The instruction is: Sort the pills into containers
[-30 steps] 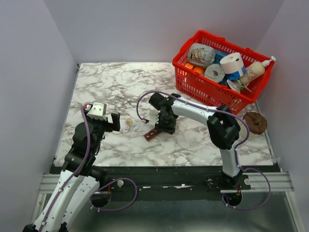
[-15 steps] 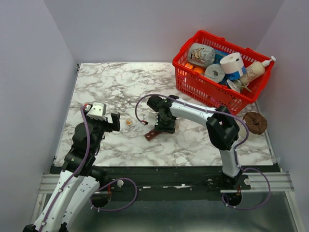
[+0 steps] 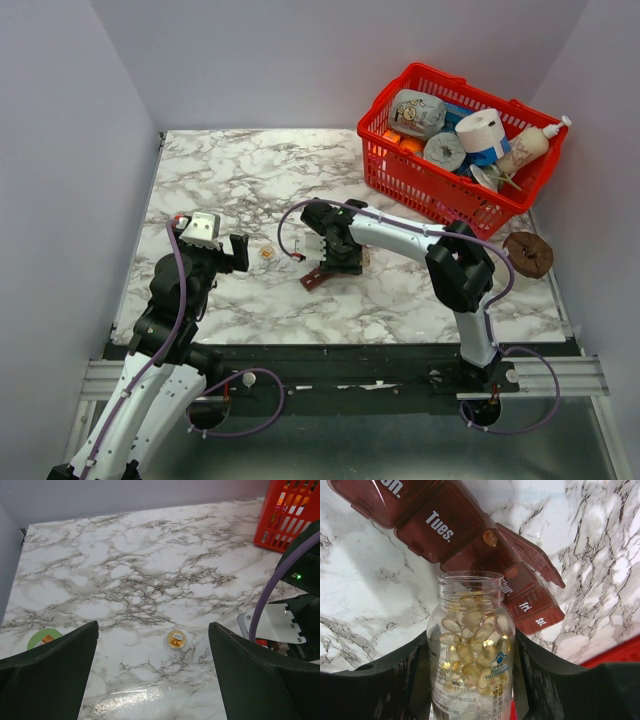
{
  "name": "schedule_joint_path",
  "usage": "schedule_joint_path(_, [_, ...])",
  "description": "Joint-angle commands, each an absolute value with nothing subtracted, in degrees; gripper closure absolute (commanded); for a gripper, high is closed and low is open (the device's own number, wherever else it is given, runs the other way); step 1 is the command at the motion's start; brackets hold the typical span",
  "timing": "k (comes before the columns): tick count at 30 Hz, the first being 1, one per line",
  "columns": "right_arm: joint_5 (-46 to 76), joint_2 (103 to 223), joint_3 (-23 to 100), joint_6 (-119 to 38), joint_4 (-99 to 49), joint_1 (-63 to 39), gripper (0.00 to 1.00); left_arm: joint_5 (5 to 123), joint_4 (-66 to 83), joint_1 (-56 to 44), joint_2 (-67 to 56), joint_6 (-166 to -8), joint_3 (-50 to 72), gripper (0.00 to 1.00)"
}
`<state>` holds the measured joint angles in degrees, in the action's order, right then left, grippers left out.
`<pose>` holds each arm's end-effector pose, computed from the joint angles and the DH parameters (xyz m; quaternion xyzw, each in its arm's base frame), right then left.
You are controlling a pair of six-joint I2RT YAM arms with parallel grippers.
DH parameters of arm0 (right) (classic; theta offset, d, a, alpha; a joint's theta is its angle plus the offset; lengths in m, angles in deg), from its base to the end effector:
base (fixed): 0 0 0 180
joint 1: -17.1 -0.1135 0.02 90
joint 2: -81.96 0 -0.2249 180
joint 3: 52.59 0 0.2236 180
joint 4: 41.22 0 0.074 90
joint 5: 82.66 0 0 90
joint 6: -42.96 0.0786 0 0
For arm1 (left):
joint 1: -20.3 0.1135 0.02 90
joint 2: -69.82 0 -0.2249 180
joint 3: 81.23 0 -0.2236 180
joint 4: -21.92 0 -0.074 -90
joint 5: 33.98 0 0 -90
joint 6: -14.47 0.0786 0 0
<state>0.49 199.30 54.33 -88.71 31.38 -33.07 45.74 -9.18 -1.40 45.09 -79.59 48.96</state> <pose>0.2389 0.2717 0.1219 -0.7132 0.6957 -0.0550 0.0650 0.1620 -0.0494 0.2865 0.0543 0.7407 -0.0836 0.6644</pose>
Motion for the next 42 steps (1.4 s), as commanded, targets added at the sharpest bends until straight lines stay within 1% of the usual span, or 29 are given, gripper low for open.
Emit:
schedule_joint_path(1, [-1.98, 199.3, 54.73, -89.75, 31.13, -34.05, 0.9, 45.3, -8.42, -0.97, 45.74, -78.79, 49.54, 0.01])
schedule_joint_path(29, [-6.2, 200.18, 54.73, -93.0, 31.39, -35.11, 0.9, 45.65, -8.24, -0.97, 45.48, -78.7, 49.54, 0.01])
schedule_joint_path(42, [-6.2, 200.09, 54.56, -93.09, 30.86, -35.46, 0.9, 45.74, -8.24, -0.97, 45.65, -78.79, 49.63, 0.01])
